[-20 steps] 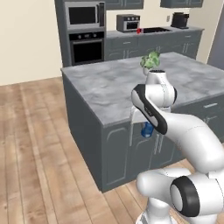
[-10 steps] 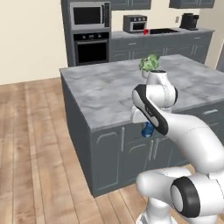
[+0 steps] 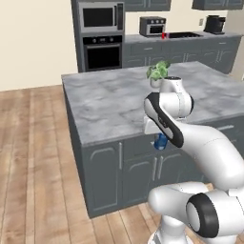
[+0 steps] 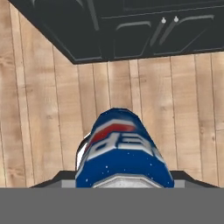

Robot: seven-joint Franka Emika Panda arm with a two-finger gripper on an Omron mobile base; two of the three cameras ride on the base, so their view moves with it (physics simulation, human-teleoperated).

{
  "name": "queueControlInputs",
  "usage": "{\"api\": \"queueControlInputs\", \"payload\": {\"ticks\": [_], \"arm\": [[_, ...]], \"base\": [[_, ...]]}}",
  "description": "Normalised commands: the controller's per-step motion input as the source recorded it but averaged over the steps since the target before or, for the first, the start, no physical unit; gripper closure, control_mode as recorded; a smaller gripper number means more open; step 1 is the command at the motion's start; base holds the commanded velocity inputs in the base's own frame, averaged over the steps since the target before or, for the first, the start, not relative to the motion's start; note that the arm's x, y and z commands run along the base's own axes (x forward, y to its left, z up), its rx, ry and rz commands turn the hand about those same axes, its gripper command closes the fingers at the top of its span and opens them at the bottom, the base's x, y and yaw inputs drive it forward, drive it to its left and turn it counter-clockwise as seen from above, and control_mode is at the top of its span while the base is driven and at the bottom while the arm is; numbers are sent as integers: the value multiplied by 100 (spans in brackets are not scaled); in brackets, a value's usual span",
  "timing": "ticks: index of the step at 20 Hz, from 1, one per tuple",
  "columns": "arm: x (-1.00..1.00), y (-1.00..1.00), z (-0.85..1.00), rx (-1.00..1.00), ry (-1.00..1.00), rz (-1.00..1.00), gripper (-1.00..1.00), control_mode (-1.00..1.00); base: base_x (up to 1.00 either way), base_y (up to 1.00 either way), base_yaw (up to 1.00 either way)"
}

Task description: Four empty soda cans are scattered around the kitchen. Gather all the cans and cluster them next to the stove for recycling.

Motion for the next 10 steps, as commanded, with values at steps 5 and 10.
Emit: {"api": "queueControlInputs", "payload": {"ticks": [5,10], "arm": [[0,0,0,0,0,0,100,100],[0,0,0,0,0,0,100,100]], "base": [[40,-56,11],[20,-67,7]]}}
